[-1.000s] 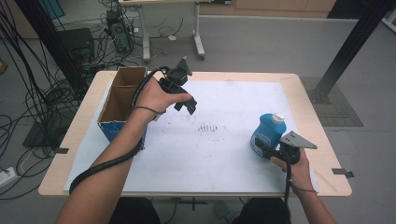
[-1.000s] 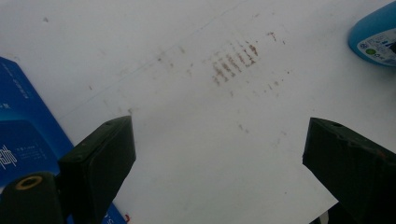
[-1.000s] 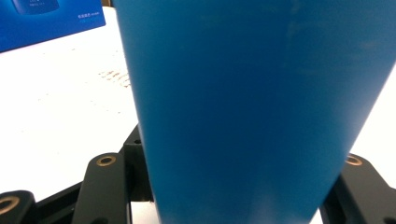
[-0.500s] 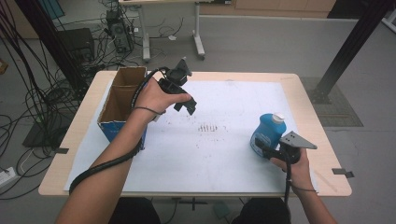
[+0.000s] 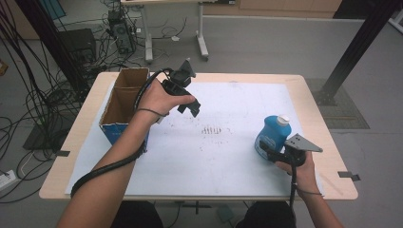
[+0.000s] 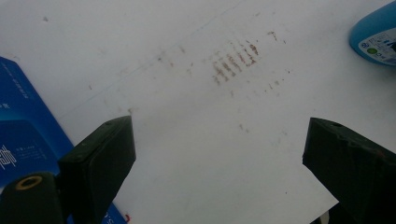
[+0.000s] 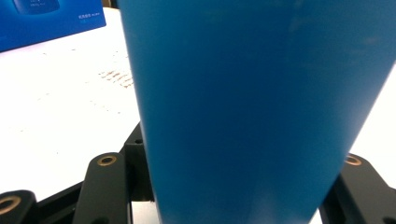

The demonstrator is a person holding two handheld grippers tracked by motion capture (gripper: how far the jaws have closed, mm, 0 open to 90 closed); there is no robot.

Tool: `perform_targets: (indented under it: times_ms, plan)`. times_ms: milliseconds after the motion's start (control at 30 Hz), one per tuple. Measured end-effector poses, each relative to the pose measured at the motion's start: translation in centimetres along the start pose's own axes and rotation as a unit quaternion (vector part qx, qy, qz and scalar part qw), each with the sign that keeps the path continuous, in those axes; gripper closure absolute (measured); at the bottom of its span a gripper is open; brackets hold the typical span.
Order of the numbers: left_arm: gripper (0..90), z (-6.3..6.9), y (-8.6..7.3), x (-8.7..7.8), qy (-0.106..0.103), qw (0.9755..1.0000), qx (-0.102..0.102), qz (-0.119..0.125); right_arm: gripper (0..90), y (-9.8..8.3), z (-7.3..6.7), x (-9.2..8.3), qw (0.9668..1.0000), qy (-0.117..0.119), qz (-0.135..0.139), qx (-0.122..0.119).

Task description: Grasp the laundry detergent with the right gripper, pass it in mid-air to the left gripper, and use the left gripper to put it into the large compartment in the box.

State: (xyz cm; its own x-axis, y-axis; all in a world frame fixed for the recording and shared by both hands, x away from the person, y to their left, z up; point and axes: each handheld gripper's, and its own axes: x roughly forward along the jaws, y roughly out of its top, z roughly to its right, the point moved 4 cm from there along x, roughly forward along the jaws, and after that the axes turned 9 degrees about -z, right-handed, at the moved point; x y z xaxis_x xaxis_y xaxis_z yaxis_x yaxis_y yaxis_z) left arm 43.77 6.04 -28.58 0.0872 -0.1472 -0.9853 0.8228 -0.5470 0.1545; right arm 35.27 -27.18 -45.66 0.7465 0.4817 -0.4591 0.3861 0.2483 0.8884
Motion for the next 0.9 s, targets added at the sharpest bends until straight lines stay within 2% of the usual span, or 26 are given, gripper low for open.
perform_targets:
  times_ms: [900]
  plan:
    - [9.7, 0.26, 0.12, -0.18, 0.003, 1.0000, 0.003, 0.000, 41.7, -0.05, -0.02, 0.00, 1.0000, -0.001, 0.002, 0.002]
